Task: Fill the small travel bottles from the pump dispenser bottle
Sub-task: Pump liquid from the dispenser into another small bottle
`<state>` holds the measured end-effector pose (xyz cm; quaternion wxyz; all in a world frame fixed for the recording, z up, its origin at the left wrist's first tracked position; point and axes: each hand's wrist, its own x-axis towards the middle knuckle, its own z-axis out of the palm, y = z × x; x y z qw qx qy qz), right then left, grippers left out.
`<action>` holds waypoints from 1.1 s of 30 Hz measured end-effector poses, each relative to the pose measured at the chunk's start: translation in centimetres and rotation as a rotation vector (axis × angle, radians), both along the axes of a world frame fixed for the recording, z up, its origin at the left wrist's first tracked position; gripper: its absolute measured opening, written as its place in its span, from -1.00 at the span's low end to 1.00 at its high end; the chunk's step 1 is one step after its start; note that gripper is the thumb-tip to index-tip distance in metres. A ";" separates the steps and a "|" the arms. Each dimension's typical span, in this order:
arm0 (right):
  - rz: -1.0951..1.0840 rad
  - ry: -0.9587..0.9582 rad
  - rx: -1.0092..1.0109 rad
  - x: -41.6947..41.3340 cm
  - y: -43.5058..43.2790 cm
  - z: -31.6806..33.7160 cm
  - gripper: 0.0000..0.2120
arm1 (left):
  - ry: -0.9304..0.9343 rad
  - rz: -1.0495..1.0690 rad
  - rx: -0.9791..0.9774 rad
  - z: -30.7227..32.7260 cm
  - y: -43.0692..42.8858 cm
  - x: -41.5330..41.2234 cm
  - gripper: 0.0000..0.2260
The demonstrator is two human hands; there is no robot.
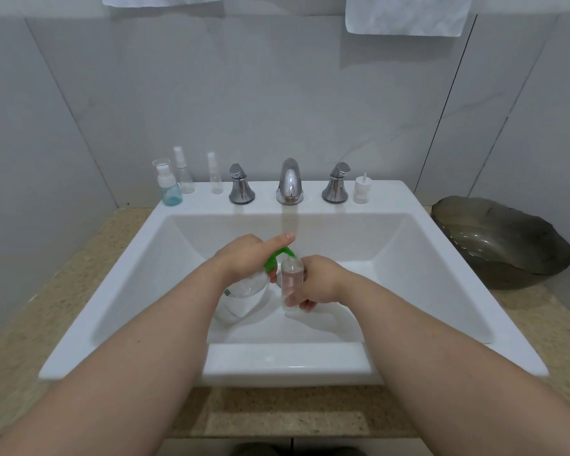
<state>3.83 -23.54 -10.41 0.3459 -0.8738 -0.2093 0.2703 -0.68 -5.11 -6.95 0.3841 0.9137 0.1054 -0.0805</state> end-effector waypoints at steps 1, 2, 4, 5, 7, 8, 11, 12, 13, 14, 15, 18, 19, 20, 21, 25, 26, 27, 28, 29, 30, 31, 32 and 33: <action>0.001 -0.002 -0.003 0.0 0.0 0.0 -0.57 | 0.004 0.001 -0.004 0.0 0.0 0.0 -0.18; 0.000 -0.003 -0.004 0.0 0.0 0.0 -0.57 | 0.008 0.000 -0.006 0.0 0.0 0.0 -0.20; -0.005 -0.002 0.000 -0.1 -0.1 0.1 -0.58 | 0.017 -0.001 -0.006 0.1 -0.1 0.0 -0.24; -0.007 -0.003 0.002 -0.1 -0.1 0.1 -0.59 | 0.018 -0.001 -0.007 0.1 -0.1 0.0 -0.25; -0.003 -0.003 0.006 -0.2 -0.1 0.2 -0.60 | 0.013 -0.002 -0.014 0.1 -0.2 0.0 -0.27; -0.001 -0.004 0.009 -0.2 -0.1 0.2 -0.60 | 0.009 -0.003 -0.018 0.2 -0.2 0.0 -0.28; 0.006 -0.014 0.006 -0.1 0.0 0.0 -0.62 | 0.002 -0.011 -0.033 0.3 -0.2 0.0 -0.33; 0.010 -0.017 0.003 -0.1 -0.1 0.0 -0.61 | 0.001 -0.016 -0.038 0.3 -0.2 0.0 -0.35; 0.013 -0.018 0.000 0.0 0.0 -0.1 -0.60 | 0.002 -0.022 -0.045 0.3 -0.2 0.0 -0.37; 0.015 -0.019 -0.006 0.0 0.0 -0.1 -0.58 | 0.006 -0.028 -0.052 0.3 -0.2 0.1 -0.40; 0.019 -0.021 -0.012 0.0 0.0 -0.1 -0.58 | 0.008 -0.031 -0.057 0.3 -0.2 0.0 -0.42; 0.024 -0.022 -0.017 -0.1 0.1 -0.2 -0.58 | 0.001 -0.041 -0.059 0.3 -0.1 0.0 -0.47; 0.024 -0.022 -0.016 -0.1 0.1 -0.2 -0.58 | -0.003 -0.044 -0.062 0.3 -0.1 0.0 -0.48; 0.024 -0.021 -0.017 -0.1 0.1 -0.1 -0.58 | -0.005 -0.047 -0.064 0.3 -0.1 0.0 -0.48; 0.026 -0.020 -0.019 -0.1 0.1 -0.2 -0.57 | -0.006 -0.049 -0.064 0.3 -0.1 0.0 -0.47; 0.020 -0.010 -0.016 0.0 0.1 -0.2 -0.57 | -0.001 -0.033 -0.020 0.1 0.0 0.1 -0.39; 0.019 -0.006 -0.012 0.0 0.1 -0.2 -0.57 | -0.004 -0.024 -0.002 0.1 0.0 0.0 -0.33; 0.016 -0.004 -0.009 0.0 0.0 -0.2 -0.57 | -0.010 -0.019 0.014 0.1 0.0 0.0 -0.26; 0.011 -0.004 -0.007 0.0 0.0 -0.1 -0.57 | -0.016 -0.019 0.027 0.1 0.0 -0.1 -0.18; 0.004 -0.006 -0.008 0.0 0.0 0.0 -0.58 | -0.018 -0.021 0.036 0.2 0.0 -0.2 -0.11; -0.002 -0.006 -0.008 -0.1 -0.1 0.0 -0.58 | -0.018 -0.023 0.040 0.3 0.0 -0.2 -0.08; -0.005 -0.006 -0.010 -0.1 -0.1 0.0 -0.58 | -0.019 -0.024 0.040 0.2 0.0 -0.2 -0.08; -0.007 -0.006 -0.013 0.0 -0.1 0.0 -0.57 | -0.019 -0.025 0.033 0.2 0.0 -0.1 -0.09; -0.009 -0.005 -0.016 0.0 -0.1 -0.1 -0.57 | -0.018 -0.024 0.022 0.1 0.0 -0.1 -0.11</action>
